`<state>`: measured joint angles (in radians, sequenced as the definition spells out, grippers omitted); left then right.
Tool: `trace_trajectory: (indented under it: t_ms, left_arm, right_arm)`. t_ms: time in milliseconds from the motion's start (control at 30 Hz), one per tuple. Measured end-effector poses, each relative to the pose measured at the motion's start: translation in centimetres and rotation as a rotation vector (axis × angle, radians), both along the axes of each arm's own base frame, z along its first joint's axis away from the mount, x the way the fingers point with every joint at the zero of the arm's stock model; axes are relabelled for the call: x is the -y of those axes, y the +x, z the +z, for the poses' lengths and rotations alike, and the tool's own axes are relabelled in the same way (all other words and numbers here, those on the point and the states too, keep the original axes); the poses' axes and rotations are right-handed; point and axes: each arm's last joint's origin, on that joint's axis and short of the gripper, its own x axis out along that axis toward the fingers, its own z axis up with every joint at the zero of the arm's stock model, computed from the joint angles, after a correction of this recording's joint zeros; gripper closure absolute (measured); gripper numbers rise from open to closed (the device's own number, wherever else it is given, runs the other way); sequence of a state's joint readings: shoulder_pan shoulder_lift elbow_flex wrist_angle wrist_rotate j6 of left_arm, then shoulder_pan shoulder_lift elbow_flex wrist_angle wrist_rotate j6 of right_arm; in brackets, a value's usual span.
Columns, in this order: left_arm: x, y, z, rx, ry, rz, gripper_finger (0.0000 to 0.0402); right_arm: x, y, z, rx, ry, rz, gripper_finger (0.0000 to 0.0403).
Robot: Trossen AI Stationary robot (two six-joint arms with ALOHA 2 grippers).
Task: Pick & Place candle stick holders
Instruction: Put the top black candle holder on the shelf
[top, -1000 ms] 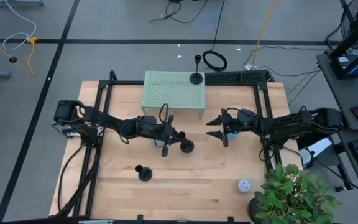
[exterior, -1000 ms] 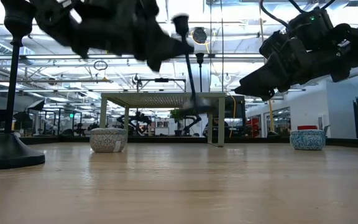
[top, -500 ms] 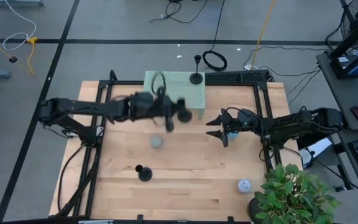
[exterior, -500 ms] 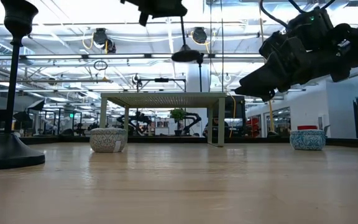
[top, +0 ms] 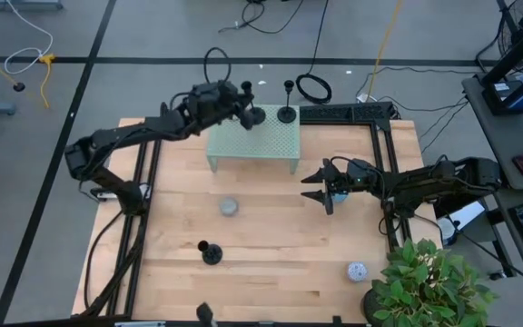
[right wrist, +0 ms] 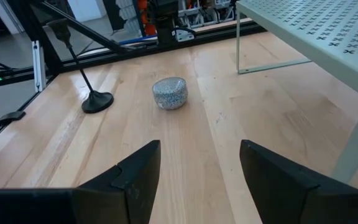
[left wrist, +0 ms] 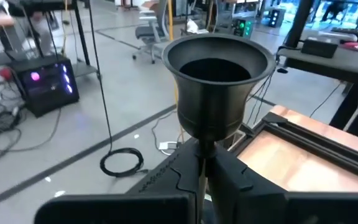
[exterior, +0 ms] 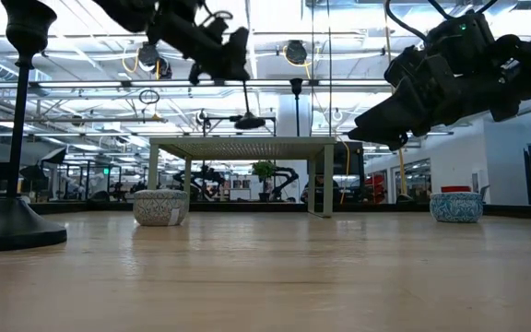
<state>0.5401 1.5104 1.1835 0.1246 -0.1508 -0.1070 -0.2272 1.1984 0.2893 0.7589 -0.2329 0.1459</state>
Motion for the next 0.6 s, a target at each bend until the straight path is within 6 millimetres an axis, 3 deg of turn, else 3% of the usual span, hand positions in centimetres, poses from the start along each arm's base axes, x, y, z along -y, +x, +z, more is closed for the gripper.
trace_trajectory:
  t_ms: [333, 600]
  left_arm:
    - [-3.8, 0.5, -3.5, -0.038, -0.043, 0.051, 0.0388]
    - [-4.3, 0.4, -3.8, -0.053, -0.045, 0.065, 0.0374]
  right_arm:
    - [0.0, 0.0, 0.0, -0.004, 0.0, 0.0, 0.019]
    - [0.0, 0.0, 0.0, -0.004, 0.0, 0.0, 0.019]
